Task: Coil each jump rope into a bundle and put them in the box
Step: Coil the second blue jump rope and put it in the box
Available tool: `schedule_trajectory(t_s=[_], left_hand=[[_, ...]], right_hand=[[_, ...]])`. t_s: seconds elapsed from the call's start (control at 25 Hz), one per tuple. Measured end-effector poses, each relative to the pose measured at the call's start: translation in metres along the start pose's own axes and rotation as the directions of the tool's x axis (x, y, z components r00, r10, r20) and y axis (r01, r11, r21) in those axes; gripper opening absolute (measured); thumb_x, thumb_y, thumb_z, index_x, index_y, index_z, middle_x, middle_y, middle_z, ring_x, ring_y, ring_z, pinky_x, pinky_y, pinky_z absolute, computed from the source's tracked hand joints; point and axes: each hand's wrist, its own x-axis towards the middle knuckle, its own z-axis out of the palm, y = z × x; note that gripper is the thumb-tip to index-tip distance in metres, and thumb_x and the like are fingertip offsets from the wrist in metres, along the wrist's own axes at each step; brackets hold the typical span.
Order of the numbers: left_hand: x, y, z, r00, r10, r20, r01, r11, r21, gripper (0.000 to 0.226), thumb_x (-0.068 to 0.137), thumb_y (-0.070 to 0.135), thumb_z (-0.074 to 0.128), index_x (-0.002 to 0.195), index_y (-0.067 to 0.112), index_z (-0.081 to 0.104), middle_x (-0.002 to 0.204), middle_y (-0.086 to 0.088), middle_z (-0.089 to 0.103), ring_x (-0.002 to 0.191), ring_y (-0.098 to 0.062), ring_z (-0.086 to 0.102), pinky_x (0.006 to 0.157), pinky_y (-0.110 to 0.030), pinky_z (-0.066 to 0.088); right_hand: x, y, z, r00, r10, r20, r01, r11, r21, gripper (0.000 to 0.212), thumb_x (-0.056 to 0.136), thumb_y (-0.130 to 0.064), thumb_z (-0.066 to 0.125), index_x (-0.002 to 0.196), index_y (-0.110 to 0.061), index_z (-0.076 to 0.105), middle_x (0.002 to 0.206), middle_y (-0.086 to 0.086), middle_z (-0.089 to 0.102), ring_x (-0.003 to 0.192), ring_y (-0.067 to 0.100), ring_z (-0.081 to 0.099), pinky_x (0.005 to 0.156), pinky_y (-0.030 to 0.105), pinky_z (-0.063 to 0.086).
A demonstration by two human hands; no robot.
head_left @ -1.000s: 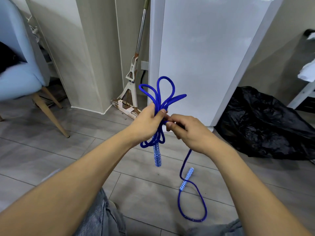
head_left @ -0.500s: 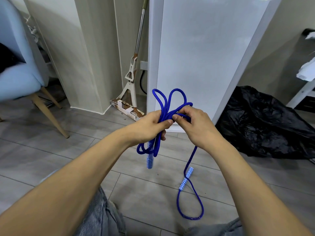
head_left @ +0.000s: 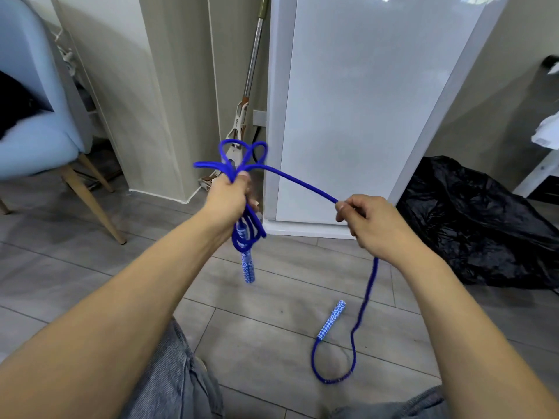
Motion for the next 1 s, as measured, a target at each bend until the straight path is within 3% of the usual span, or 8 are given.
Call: schedule_trajectory(t_s=[0.08, 0.16, 0.4, 0.52, 0.64, 0.76, 0.92, 1.0], left_hand=[[0.016, -0.002, -0.017, 0.982, -0.088, -0.165, 0.08, 0.995, -0.052, 0.02, 0.103, 0.02, 0.045, 0.086, 0.011, 0.051, 0.059, 0.0, 0.048, 0.052, -0.017, 0.05, 0.066, -0.039, 0.051], [0.021, -0.005, -0.024, 0.971, -0.15, -0.188, 0.143, 0.988, -0.052, 0.016, 0.101, 0.02, 0.046, 0.091, 0.01, 0.052, 0.062, -0.001, 0.05, 0.055, -0.019, 0.051, 0.07, -0.041, 0.051], [-0.014, -0.002, 0.007, 0.924, -0.301, 0.235, 0.317, 0.948, -0.035, 0.014, 0.103, 0.014, 0.044, 0.1, 0.009, 0.056, 0.072, -0.004, 0.056, 0.058, -0.02, 0.057, 0.065, -0.036, 0.051], [-0.028, -0.004, 0.019, 0.92, -0.268, 0.287, 0.265, 0.963, 0.051, 0.016, 0.102, 0.017, 0.048, 0.106, 0.007, 0.061, 0.084, -0.006, 0.064, 0.07, -0.021, 0.064, 0.072, -0.038, 0.057], [-0.036, -0.011, 0.031, 0.937, -0.186, 0.297, 0.164, 0.982, 0.097, 0.019, 0.102, 0.019, 0.05, 0.112, 0.008, 0.063, 0.094, -0.009, 0.069, 0.082, -0.022, 0.068, 0.079, -0.039, 0.06], [-0.04, -0.016, 0.036, 0.951, -0.108, 0.291, 0.071, 0.988, 0.138, 0.015, 0.101, 0.02, 0.052, 0.104, 0.013, 0.066, 0.089, -0.009, 0.07, 0.085, -0.023, 0.069, 0.087, -0.044, 0.059], [-0.046, -0.015, 0.036, 0.96, -0.061, 0.272, 0.016, 0.987, 0.163, 0.018, 0.101, 0.021, 0.054, 0.09, 0.011, 0.063, 0.067, -0.004, 0.061, 0.062, -0.015, 0.058, 0.06, -0.028, 0.054], [-0.045, -0.013, 0.036, 0.975, -0.036, 0.221, 0.002, 0.989, 0.149, 0.019, 0.102, 0.021, 0.051, 0.092, 0.008, 0.061, 0.07, -0.004, 0.061, 0.062, -0.015, 0.058, 0.056, -0.024, 0.051]], right_hand=[[0.001, 0.012, -0.009, 0.996, 0.073, 0.057, -0.07, 0.996, -0.052, 0.036, 0.102, -0.039, 0.049, 0.076, -0.022, 0.066, 0.062, -0.002, 0.057, 0.055, 0.017, 0.051, 0.062, 0.029, 0.042], [0.001, 0.017, -0.012, 0.99, 0.116, 0.081, -0.106, 0.988, -0.11, 0.038, 0.104, -0.034, 0.045, 0.075, -0.022, 0.066, 0.067, 0.0, 0.056, 0.06, 0.018, 0.051, 0.06, 0.029, 0.039], [0.0, -0.017, 0.021, 0.998, 0.01, -0.067, -0.004, 0.996, 0.088, 0.029, 0.106, -0.017, 0.035, 0.092, -0.013, 0.06, 0.068, -0.01, 0.048, 0.058, 0.007, 0.042, 0.056, 0.024, 0.031], [-0.003, -0.032, 0.046, 0.994, -0.016, -0.108, 0.025, 0.996, 0.08, 0.027, 0.105, -0.02, 0.035, 0.09, -0.016, 0.056, 0.07, -0.01, 0.05, 0.066, 0.01, 0.048, 0.058, 0.026, 0.034], [-0.01, -0.041, 0.063, 0.999, -0.033, -0.039, 0.036, 0.997, 0.072, 0.03, 0.107, -0.031, 0.033, 0.093, -0.018, 0.055, 0.079, -0.008, 0.062, 0.075, 0.02, 0.057, 0.064, 0.035, 0.042], [-0.014, -0.043, 0.065, 0.996, -0.078, -0.033, 0.079, 0.996, 0.035, 0.03, 0.107, -0.036, 0.031, 0.104, -0.021, 0.057, 0.097, -0.005, 0.071, 0.086, 0.021, 0.063, 0.076, 0.041, 0.051], [-0.014, -0.044, 0.063, 0.992, -0.118, 0.054, 0.119, 0.993, -0.007, 0.027, 0.106, -0.036, 0.033, 0.109, -0.029, 0.059, 0.089, -0.007, 0.069, 0.082, 0.022, 0.061, 0.071, 0.04, 0.051], [-0.015, -0.047, 0.064, 0.991, -0.123, 0.06, 0.121, 0.992, 0.028, 0.029, 0.106, -0.037, 0.034, 0.105, -0.026, 0.061, 0.084, -0.004, 0.067, 0.079, 0.022, 0.061, 0.068, 0.038, 0.05]])
